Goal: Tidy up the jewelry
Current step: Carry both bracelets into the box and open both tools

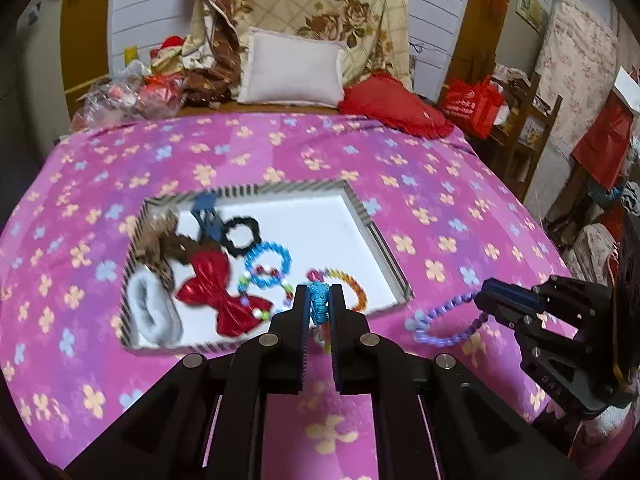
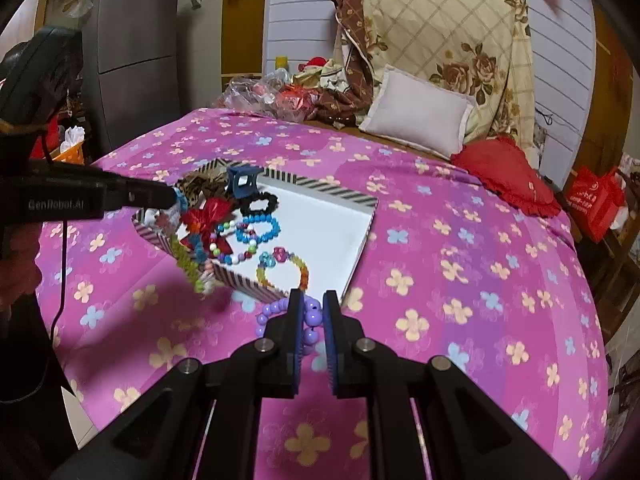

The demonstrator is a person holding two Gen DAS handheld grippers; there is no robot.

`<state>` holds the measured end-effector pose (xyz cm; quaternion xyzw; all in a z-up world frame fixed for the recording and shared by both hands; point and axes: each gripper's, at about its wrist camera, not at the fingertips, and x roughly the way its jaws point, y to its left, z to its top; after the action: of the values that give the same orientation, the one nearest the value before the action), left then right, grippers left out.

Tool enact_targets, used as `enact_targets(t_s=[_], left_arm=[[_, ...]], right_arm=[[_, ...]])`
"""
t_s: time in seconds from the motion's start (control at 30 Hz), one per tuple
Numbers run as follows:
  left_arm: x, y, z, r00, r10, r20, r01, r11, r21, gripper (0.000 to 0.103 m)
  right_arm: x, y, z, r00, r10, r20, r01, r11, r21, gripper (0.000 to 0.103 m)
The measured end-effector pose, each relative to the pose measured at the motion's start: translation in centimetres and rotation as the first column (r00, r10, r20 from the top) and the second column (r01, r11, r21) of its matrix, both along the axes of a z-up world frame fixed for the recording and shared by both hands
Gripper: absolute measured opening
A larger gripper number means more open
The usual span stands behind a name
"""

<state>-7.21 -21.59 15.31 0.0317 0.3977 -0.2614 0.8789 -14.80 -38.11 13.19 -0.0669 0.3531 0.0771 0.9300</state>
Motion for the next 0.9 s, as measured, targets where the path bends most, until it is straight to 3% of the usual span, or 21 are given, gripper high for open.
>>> enact_targets(t_s=[0.9], left_arm=[[3.6,-2.0,-1.1,0.998,0.041,0.057,-0.047,0.993,0.112,0.005]], right_arm=[[5.4,0.1,-0.6,0.999,0.019,-0.035,-0.019,1.000,0.002,0.009]])
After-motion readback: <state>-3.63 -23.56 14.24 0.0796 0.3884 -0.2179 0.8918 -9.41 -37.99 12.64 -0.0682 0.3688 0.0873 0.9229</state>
